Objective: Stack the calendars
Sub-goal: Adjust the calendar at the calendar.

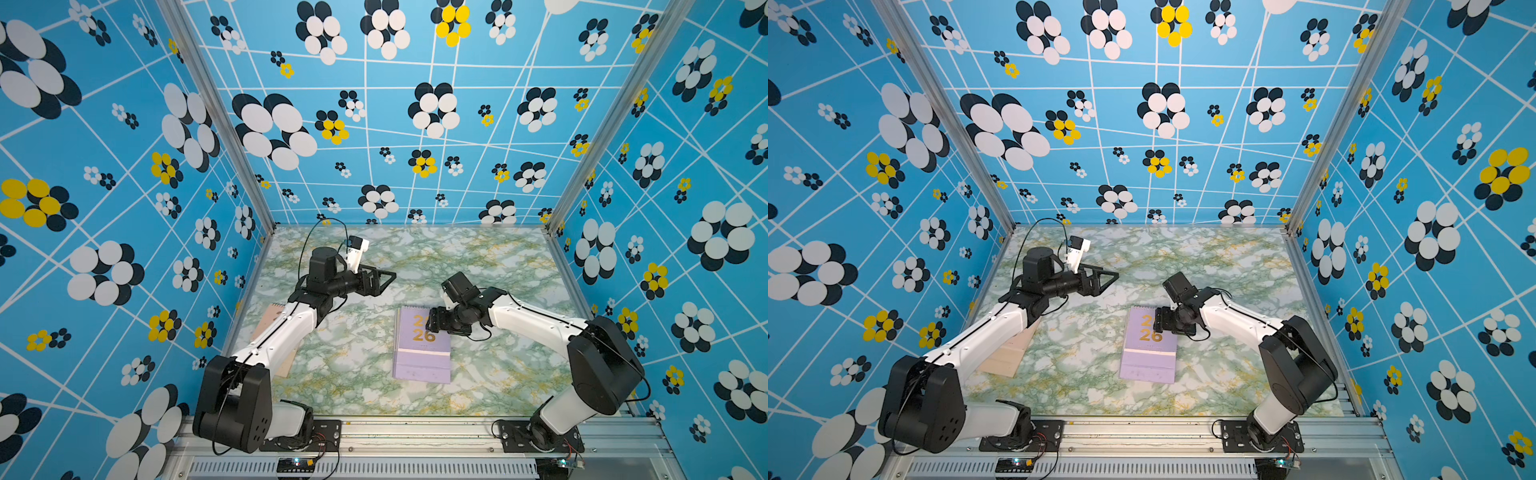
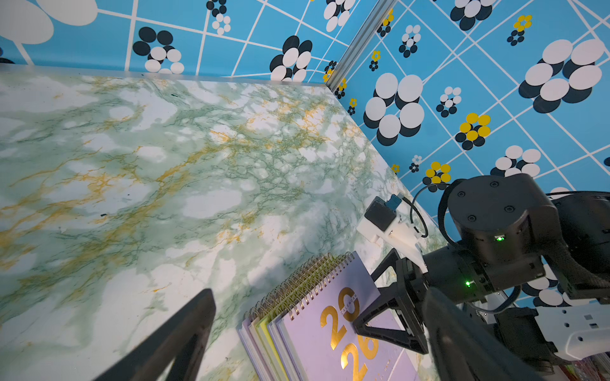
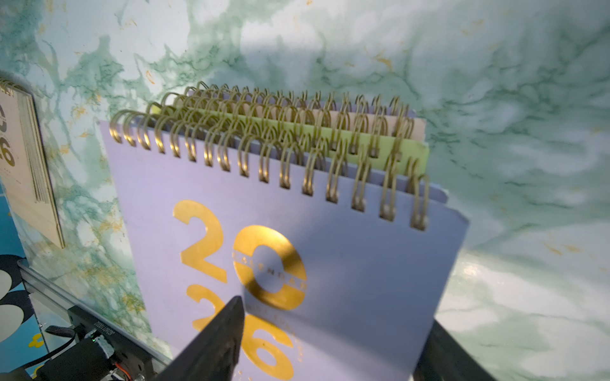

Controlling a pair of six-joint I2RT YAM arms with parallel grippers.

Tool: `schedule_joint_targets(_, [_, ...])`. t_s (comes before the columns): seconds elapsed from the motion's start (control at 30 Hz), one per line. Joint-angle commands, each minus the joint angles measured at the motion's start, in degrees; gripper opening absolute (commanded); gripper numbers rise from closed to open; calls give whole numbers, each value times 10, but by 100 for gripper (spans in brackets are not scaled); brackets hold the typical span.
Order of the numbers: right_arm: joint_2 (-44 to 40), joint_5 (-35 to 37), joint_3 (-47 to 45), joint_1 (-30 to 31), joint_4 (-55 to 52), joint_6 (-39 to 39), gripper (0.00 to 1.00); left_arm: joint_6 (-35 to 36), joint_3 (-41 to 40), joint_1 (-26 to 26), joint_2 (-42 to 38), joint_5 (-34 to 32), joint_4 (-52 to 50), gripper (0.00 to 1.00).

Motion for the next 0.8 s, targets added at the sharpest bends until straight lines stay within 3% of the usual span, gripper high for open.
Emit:
schedule_joint_targets(0.0, [10,8,23,4,-2,1,76,11,6,-4,2,11,-4,99])
schedule_joint_targets(0.53, [12,35,40,3,-26,-3,77,12,10,-2,2,-4,-13,100])
schedule_joint_targets(0.77, [-51,103,70,-9,-68,-36,79,9,24,29,-20,-94,-76,100])
